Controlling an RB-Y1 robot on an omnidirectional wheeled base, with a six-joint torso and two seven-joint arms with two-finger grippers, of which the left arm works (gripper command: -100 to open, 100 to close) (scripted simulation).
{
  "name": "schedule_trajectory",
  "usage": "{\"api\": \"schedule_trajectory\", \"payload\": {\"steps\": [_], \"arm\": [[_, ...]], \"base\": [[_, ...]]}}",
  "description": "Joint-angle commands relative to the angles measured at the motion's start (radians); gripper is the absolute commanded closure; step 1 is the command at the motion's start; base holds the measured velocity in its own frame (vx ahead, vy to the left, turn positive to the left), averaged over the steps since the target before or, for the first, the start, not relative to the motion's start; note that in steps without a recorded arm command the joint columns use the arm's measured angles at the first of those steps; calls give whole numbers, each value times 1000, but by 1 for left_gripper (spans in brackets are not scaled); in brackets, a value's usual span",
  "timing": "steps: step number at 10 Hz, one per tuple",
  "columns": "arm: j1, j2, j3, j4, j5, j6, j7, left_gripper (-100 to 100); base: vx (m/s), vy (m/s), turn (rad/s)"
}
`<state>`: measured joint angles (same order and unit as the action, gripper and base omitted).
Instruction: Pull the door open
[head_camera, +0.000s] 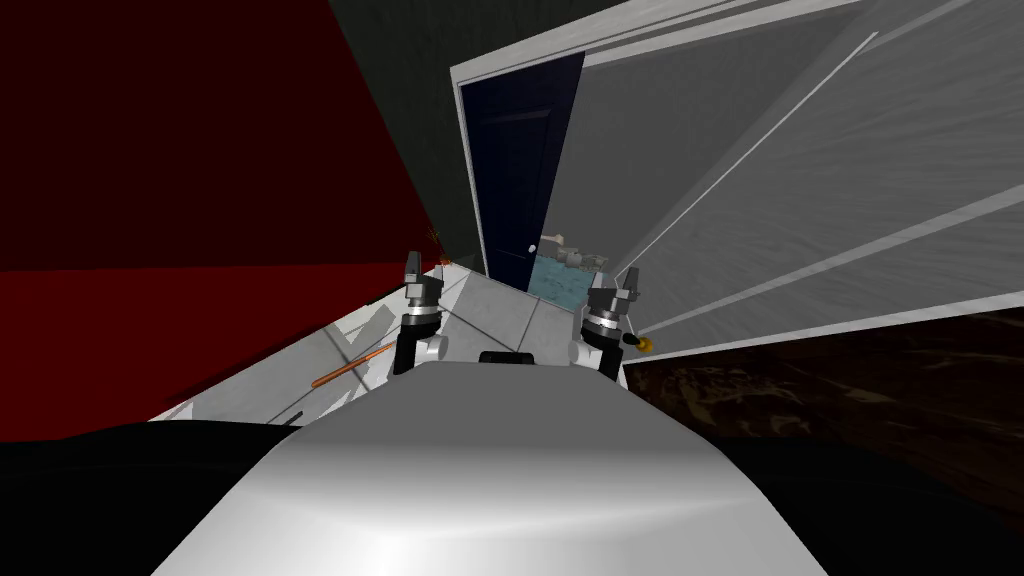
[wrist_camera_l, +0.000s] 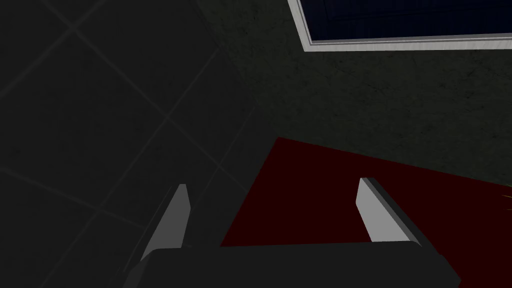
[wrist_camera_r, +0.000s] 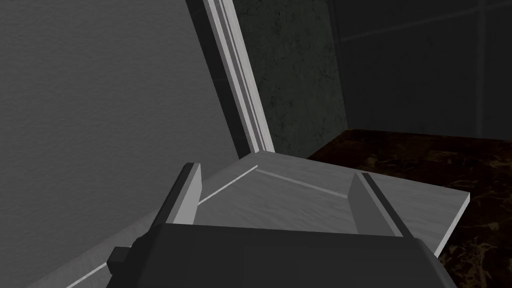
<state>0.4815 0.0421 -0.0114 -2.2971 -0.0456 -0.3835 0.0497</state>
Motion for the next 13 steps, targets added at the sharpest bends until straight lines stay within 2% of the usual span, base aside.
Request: {"api": "schedule_trajectory", "payload": {"steps": [1, 9, 13], "arm": [[-7, 6, 6, 29, -5, -9, -26, -100], [-44, 29, 35, 176, -32, -54, -161, -100], [-69, 40, 54, 275, -49, -84, -251, -100]], "base": [[65, -22, -73], [113, -37, -73], [136, -34, -97]]}}
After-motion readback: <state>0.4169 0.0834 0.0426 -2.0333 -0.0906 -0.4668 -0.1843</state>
